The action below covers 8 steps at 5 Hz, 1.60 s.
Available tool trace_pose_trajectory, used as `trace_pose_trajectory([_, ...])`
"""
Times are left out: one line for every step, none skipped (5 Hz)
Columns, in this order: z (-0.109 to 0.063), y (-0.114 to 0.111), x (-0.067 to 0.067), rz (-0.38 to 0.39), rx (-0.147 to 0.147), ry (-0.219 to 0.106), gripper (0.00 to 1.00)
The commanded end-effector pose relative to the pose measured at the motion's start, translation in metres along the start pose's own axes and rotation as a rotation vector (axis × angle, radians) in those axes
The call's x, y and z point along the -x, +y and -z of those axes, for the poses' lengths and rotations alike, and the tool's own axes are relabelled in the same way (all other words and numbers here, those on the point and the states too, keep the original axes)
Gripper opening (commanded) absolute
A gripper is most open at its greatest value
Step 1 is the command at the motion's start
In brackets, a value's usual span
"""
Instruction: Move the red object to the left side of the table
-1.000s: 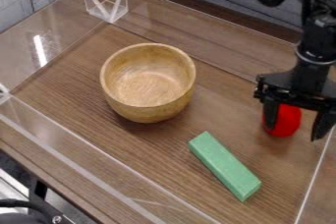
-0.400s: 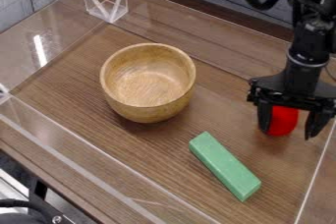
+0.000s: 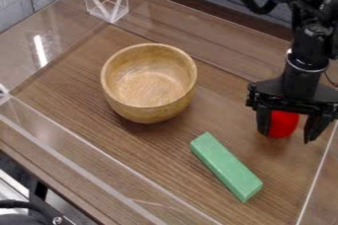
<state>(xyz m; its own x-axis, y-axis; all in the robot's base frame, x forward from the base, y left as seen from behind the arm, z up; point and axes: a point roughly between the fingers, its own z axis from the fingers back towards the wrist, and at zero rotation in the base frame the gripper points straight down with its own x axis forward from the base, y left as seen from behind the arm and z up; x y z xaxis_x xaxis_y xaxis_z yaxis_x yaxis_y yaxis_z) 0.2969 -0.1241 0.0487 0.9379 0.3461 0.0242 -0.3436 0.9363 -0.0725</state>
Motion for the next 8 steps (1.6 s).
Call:
trace_pose_trajectory([-0.029,0.005,-0.011,0.011,0.052,-0.057,1.00])
trace_pose_trajectory([-0.034,0.015,-0.017,0.008,0.054,-0.063,1.00])
trace_pose_trajectory([-0.022,0.018,-0.019,-0.029,0.054,-0.067,1.00])
trace_pose_trajectory([-0.011,0.018,-0.020,-0.061,0.052,-0.071,1.00])
trace_pose_trajectory([0.001,0.027,-0.016,-0.037,0.049,-0.071,1.00])
trace_pose_trajectory([0.010,0.032,-0.014,-0.004,0.053,-0.077,1.00])
trace_pose_trajectory([0.009,0.031,-0.024,-0.034,0.049,-0.082,0.00])
trace_pose_trajectory([-0.017,0.039,-0.027,-0.015,0.068,-0.115,0.00])
